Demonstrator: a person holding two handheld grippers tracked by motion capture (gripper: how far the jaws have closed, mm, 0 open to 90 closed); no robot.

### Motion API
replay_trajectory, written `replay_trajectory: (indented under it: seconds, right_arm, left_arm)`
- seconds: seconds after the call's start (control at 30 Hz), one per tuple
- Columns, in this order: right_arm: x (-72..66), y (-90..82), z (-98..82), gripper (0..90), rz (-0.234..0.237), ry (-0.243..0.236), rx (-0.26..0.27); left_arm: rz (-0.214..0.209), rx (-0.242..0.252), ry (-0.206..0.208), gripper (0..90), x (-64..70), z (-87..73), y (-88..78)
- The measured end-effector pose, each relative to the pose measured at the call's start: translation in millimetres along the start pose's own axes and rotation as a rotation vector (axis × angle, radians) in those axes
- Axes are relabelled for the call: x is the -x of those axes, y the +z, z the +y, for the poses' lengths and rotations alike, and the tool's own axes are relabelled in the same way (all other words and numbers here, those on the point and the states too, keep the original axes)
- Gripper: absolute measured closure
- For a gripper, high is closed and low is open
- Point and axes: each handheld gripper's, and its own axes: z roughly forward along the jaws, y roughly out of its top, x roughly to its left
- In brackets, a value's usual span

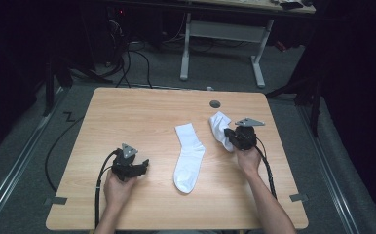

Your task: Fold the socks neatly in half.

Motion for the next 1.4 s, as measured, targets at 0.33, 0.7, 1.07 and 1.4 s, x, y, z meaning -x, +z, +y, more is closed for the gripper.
replay_trajectory:
  seconds: [0.33, 0.7, 1.07, 1.4]
  right_arm:
    - [-7.1, -23.6, 24.6, 86.1, 0.019, -0.028, 0.083]
    - [-11.6, -46.1, 37.6, 86.0, 0.034, -0.037, 0.15]
    - [-16.8, -53.3, 53.4, 86.0, 0.054, -0.045, 0.176]
    - [-28.3, -55.0, 75.8, 86.1, 0.08, -0.068, 0.184]
  left_arm:
    - [0.0, 0.0, 0.0, 32.7, 0.0, 0.0, 0.0]
    - [0.003, -0.001, -0.002, 32.7, -0.1, 0.0, -0.1]
    - [0.003, -0.001, -0.002, 32.6, 0.0, 0.0, 0.0]
    - [0.005, -0.001, -0.002, 32.9, 0.2, 0.0, 0.0]
